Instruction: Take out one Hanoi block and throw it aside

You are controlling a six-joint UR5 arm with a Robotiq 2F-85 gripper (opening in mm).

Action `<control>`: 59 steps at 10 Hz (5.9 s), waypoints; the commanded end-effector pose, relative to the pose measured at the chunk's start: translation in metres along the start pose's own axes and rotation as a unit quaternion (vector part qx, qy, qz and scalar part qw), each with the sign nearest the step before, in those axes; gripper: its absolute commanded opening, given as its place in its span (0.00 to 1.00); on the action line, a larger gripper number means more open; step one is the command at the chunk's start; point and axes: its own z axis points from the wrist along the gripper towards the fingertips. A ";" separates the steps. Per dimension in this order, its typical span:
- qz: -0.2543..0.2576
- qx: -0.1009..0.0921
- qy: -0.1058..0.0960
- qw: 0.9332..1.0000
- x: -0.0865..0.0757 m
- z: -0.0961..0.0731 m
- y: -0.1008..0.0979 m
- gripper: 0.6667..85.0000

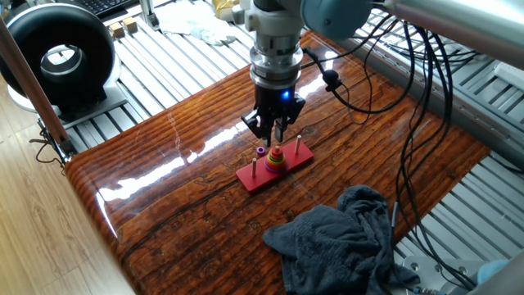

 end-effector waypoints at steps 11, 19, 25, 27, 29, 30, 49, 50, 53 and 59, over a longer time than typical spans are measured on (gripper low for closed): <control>-0.007 -0.006 -0.008 1.000 -0.004 0.010 -0.002 0.40; -0.014 0.000 -0.010 1.000 0.002 0.024 -0.002 0.40; -0.013 -0.001 -0.009 1.000 0.003 0.024 -0.003 0.40; -0.012 0.001 -0.008 1.000 0.005 0.022 -0.004 0.41; -0.014 0.003 -0.008 1.000 0.007 0.020 -0.005 0.41; -0.014 0.005 -0.007 1.000 0.007 0.019 -0.006 0.41; -0.018 -0.006 0.009 1.000 0.002 -0.009 -0.008 0.21; -0.017 -0.005 0.008 1.000 -0.001 -0.010 -0.007 0.21; -0.019 -0.003 0.010 1.000 -0.013 -0.020 -0.007 0.21; -0.024 -0.003 -0.018 1.000 -0.057 -0.007 -0.007 0.21</control>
